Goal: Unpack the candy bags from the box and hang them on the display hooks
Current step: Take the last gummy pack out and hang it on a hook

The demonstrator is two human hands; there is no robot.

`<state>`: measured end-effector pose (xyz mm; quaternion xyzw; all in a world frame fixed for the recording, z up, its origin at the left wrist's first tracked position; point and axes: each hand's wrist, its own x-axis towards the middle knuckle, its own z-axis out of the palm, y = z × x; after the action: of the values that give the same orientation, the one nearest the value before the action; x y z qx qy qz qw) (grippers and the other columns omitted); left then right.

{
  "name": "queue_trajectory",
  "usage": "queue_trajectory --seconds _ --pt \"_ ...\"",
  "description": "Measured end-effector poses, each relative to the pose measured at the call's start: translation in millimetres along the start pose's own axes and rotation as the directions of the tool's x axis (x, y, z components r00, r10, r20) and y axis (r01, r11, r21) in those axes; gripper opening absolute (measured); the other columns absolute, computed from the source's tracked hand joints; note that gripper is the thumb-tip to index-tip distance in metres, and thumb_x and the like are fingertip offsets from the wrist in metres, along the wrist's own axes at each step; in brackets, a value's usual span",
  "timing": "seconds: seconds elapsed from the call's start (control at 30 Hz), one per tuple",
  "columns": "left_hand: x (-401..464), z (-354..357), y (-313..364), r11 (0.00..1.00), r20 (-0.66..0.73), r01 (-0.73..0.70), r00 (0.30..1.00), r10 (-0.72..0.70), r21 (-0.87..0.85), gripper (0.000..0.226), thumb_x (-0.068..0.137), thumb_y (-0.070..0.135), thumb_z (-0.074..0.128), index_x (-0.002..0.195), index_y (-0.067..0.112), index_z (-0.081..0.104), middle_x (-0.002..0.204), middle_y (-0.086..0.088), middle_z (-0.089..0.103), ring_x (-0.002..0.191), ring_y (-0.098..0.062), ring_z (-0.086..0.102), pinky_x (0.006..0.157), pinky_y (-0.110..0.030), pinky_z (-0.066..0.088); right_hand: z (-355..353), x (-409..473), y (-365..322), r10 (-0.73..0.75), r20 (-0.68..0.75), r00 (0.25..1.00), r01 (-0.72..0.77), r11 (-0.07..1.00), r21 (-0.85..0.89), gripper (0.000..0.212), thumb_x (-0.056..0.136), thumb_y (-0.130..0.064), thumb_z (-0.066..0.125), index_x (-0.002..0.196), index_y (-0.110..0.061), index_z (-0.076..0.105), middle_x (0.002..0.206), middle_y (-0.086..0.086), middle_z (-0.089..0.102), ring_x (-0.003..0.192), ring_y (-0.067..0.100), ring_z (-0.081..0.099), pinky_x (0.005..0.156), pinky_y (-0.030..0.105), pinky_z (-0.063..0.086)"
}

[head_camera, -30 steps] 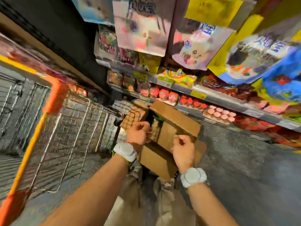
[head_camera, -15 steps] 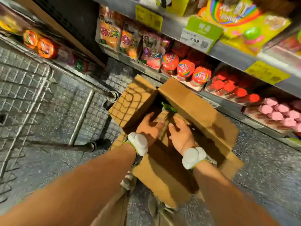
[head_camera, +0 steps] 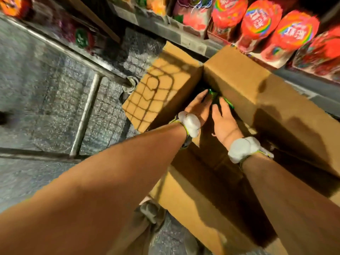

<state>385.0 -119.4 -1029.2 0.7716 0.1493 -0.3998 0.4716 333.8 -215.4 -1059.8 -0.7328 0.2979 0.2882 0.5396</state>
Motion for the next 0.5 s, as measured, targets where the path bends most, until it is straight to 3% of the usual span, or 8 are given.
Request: queue_trajectory --seconds 0.07,0.13,0.2,0.27,0.33,0.4,0.43,0.5 --pt "7.9 -2.6 -4.7 0.996 0.011 -0.048 0.999 0.047 0.08 0.047 0.106 0.026 0.031 0.15 0.007 0.032 0.154 -0.011 0.035 0.142 -0.024 0.035 0.117 -0.038 0.028 2.0 -0.6 2.8 -0.036 -0.086 0.996 0.042 0.997 0.067 0.049 0.105 -0.039 0.038 0.153 -0.034 0.029 0.159 -0.006 0.029 0.143 0.017 0.031 0.117 0.032 0.029" --pt "12.3 0.4 -1.9 1.0 -0.029 0.0 1.0 0.001 0.018 0.058 0.1 0.045 0.039 0.146 0.01 0.04 0.15 -0.012 0.043 0.137 -0.026 0.042 0.115 -0.04 0.032 4.1 -4.1 9.2 -0.063 -0.24 0.969 0.094 0.988 0.12 0.043 0.104 -0.036 0.043 0.146 -0.027 0.043 0.147 -0.002 0.046 0.128 0.009 0.044 0.105 0.017 0.031" --pt "23.8 5.5 -7.4 0.964 -0.135 0.188 0.967 -0.216 -0.189 0.089 0.071 0.08 0.049 0.137 0.021 0.053 0.137 -0.008 0.057 0.124 -0.029 0.055 0.105 -0.046 0.045 11.5 -5.9 16.5 0.032 -0.388 0.921 0.071 0.966 0.248 0.043 0.096 -0.044 0.051 0.132 -0.022 0.054 0.123 -0.002 0.059 0.111 0.014 0.057 0.101 0.034 0.048" --pt "47.8 12.7 -28.3 0.911 -0.155 0.298 0.924 -0.35 -0.285 0.105 0.052 0.091 0.053 0.132 0.021 0.059 0.132 -0.006 0.06 0.118 -0.03 0.058 0.099 -0.046 0.049 14.2 -4.3 18.9 0.2 -0.394 0.897 -0.021 0.909 0.415 0.058 0.083 -0.053 0.054 0.131 -0.02 0.053 0.112 -0.003 0.061 0.105 0.025 0.064 0.093 0.053 0.053" --pt "42.2 10.4 -21.0 0.893 -0.091 0.331 0.923 -0.374 -0.304 0.115 0.043 0.095 0.052 0.132 0.021 0.058 0.132 -0.006 0.06 0.118 -0.03 0.059 0.098 -0.047 0.049 15.1 1.6 18.9 0.224 -0.356 0.907 -0.066 0.912 0.405 0.065 0.083 -0.052 0.059 0.138 -0.02 0.05 0.11 -0.003 0.061 0.106 0.028 0.065 0.096 0.054 0.052" --pt "40.9 11.5 -17.6 0.895 -0.028 0.31 0.942 -0.336 -0.319 0.106 0.056 0.091 0.053 0.133 0.018 0.055 0.131 -0.009 0.061 0.115 -0.03 0.061 0.095 -0.047 0.053 17.3 7.4 22.3 0.165 -0.326 0.931 -0.044 0.936 0.349 0.059 0.089 -0.043 0.065 0.141 -0.019 0.049 0.114 -0.001 0.06 0.11 0.028 0.064 0.1 0.049 0.05" --pt "43.0 11.4 -17.2 0.886 -0.003 0.315 0.942 -0.336 -0.342 0.101 0.062 0.088 0.055 0.133 0.017 0.054 0.13 -0.008 0.061 0.114 -0.029 0.062 0.091 -0.046 0.055 16.5 8.8 24.9 0.131 -0.321 0.938 -0.033 0.955 0.294 0.054 0.088 -0.043 0.067 0.136 -0.022 0.053 0.115 0.001 0.061 0.109 0.027 0.065 0.099 0.047 0.051" --pt "41.5 8.2 -13.2 0.833 0.001 0.382 0.909 -0.416 -0.4 0.104 0.053 0.089 0.062 0.133 0.023 0.056 0.133 -0.001 0.058 0.118 -0.026 0.059 0.08 -0.045 0.06 12.2 13.0 32.1 0.033 -0.356 0.934 0.003 0.995 0.099 0.035 0.08 -0.05 0.068 0.106 -0.028 0.061 0.106 0.004 0.065 0.098 0.025 0.066 0.093 0.043 0.054"
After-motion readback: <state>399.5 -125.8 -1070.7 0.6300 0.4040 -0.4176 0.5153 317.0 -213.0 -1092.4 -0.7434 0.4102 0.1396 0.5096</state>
